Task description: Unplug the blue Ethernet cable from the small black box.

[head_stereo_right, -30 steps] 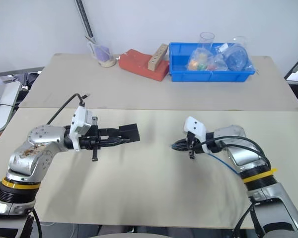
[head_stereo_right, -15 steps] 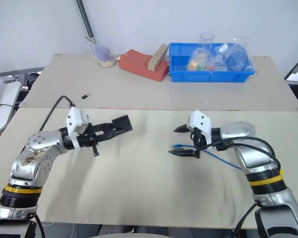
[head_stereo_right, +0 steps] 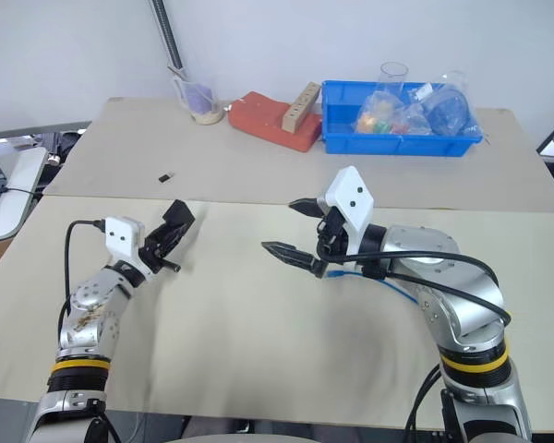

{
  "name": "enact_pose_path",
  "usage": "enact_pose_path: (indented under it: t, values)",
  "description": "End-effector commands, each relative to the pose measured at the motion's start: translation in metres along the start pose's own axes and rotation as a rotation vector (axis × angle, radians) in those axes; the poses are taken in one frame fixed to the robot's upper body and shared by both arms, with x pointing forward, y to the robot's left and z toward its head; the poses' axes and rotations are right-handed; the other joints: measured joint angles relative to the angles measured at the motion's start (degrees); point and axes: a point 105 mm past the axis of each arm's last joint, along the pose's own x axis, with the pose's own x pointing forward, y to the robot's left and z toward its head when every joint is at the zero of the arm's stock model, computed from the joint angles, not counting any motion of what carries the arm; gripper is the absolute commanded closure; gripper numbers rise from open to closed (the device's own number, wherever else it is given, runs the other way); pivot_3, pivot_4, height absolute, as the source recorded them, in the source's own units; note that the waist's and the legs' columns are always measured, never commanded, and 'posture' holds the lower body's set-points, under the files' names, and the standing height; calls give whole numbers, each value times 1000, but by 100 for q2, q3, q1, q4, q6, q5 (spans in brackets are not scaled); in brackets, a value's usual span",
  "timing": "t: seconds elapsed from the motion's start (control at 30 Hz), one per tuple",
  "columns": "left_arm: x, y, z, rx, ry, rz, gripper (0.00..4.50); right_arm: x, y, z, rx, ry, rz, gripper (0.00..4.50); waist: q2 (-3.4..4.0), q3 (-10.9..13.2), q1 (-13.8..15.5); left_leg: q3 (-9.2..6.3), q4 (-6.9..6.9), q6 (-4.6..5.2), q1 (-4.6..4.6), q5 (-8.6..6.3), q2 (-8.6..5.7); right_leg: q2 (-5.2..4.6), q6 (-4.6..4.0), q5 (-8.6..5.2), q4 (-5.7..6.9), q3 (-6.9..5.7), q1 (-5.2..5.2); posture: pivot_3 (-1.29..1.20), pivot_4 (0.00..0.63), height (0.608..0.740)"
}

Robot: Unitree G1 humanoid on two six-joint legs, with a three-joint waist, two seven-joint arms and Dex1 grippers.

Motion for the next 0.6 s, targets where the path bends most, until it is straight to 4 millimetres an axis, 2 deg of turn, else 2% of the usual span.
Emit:
enact_pose_path:
  t: [0.03, 0.2, 0.27, 0.33, 0.47, 0.6]
  values:
    - [4, -4, 5, 27, -32, -19, 4019, -2, 0, 4, -17, -13, -18, 27, 0, 0, -22, 0, 0, 0, 0, 0, 1, 2, 0, 0, 0, 0, 0, 0, 150, 740]
    - [4, -1, -2, 13, -23, -5, 4019, -3, -5, 2, -12, -6, -45, 27, 0, 0, -52, 0, -1, 0, 3, 0, 3, 8, 0, 0, 1, 1, 0, 0, 150, 740]
    - [4, 1, -3, 2, -23, -2, 2954, -4, -6, 0, -10, -1, -47, 0, 0, 0, -48, 0, -1, 0, 3, 0, 2, 7, 0, 0, 1, 1, 1, 0, 150, 740]
    - [3, 2, -3, -3, -23, -2, 2069, -3, -7, -1, -8, 0, -52, 0, 0, 0, -48, 0, -1, 0, 3, 0, 2, 6, 0, 0, 0, 1, 1, 0, 150, 740]
    - [-7, 1, -2, 3, -14, -17, 28, -4, -10, -3, -5, 6, -60, 0, 0, 0, -62, 0, -1, 0, 3, 0, 3, 7, 0, 0, 0, 1, 1, 0, 150, 740]
    - [-31, -4, 0, -3, 34, -72, 28, -14, -16, -20, -6, 63, -68, 0, 0, 0, -70, 0, -5, 0, 4, 0, 7, 7, 0, 0, -1, 2, 1, 0, 150, 740]
